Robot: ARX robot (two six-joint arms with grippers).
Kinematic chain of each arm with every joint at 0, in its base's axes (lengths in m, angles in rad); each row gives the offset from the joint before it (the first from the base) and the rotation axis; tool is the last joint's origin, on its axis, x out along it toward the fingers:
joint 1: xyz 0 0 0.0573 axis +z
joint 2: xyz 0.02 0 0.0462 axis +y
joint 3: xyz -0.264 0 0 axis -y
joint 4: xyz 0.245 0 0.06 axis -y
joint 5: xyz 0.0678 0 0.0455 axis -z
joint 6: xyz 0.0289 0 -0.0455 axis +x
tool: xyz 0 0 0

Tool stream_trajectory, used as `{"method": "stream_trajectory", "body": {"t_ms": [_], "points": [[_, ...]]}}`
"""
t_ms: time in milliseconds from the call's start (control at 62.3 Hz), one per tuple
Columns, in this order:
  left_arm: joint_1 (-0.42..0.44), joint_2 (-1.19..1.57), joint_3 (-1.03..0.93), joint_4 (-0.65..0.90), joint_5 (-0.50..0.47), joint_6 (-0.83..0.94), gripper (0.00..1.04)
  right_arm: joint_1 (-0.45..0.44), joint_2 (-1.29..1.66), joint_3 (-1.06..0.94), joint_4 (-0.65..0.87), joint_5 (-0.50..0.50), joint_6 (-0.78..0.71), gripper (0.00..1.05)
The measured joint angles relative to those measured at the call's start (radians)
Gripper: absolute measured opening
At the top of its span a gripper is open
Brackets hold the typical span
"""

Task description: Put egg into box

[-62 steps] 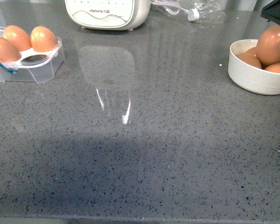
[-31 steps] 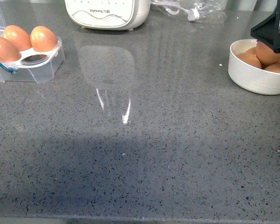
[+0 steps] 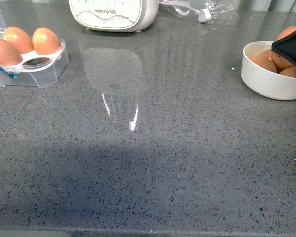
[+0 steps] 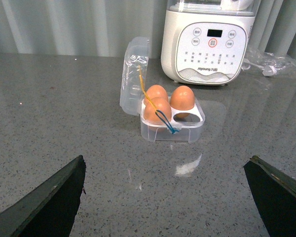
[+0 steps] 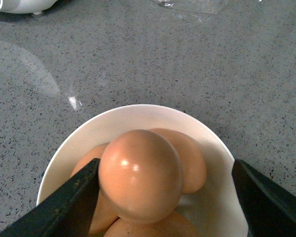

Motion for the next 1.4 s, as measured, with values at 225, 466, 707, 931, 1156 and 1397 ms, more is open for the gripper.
{"method": "stream_trajectory", "body": {"t_ms": [225, 466, 707, 931, 1156, 1397], "points": [[0.0, 0.0, 0.0, 0.0, 0.0, 0.0, 0.98, -0.004, 0.0, -0.003, 0.002, -0.009, -0.003, 0.46], [0.0, 0.0, 0.0, 0.0, 0.0, 0.0, 0.98, -0.005, -0.024, -0.011, -0.009, -0.014, -0.006, 0.44], [0.0, 0.0, 0.0, 0.0, 0.0, 0.0, 0.98, 0.042, -0.146, 0.016, -0.019, -0.025, 0.013, 0.44], [0.0, 0.0, 0.0, 0.0, 0.0, 0.0, 0.98, 0.227, -0.114, 0.137, 0.076, -0.042, 0.064, 0.44], [0.0, 0.0, 0.0, 0.0, 0.0, 0.0, 0.98, 0.394, 0.053, 0.309, 0.101, -0.013, 0.111, 0.44], [0.0, 0.0, 0.0, 0.0, 0.0, 0.0, 0.98, 0.517, 0.252, 0.496, 0.095, 0.016, 0.148, 0.44]]}}
